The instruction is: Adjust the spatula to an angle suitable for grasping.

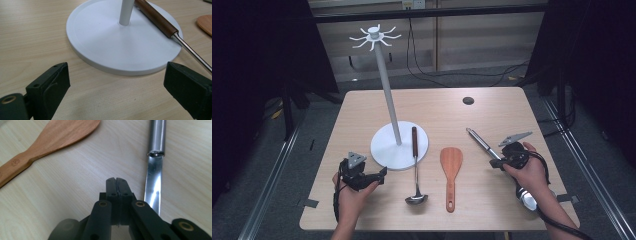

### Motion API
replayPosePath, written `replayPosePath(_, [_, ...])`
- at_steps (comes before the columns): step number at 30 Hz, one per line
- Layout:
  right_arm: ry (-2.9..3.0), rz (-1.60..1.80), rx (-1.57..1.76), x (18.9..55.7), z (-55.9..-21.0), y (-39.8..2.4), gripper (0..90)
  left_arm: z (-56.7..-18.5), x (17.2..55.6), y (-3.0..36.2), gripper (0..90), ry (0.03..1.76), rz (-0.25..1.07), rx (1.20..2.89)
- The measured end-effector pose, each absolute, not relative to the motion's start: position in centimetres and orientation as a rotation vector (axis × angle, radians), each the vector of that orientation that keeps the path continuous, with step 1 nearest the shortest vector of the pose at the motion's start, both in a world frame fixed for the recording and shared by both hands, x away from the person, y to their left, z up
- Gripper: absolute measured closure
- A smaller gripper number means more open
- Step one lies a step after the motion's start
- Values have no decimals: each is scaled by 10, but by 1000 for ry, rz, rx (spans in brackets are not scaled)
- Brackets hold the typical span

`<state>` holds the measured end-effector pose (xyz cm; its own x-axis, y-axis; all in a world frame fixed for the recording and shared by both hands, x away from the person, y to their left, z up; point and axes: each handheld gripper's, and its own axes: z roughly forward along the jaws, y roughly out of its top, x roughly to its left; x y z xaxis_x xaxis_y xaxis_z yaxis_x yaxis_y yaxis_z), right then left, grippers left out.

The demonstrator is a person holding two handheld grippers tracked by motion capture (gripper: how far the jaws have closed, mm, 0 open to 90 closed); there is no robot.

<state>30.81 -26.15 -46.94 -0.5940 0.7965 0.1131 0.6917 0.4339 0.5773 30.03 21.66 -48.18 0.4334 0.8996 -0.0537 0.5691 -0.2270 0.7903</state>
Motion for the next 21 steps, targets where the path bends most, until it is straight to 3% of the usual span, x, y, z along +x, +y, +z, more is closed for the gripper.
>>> replayPosePath(21, [2312,783,1537,329,-487,-283,900,-486,295,216,72,1237,548,1935])
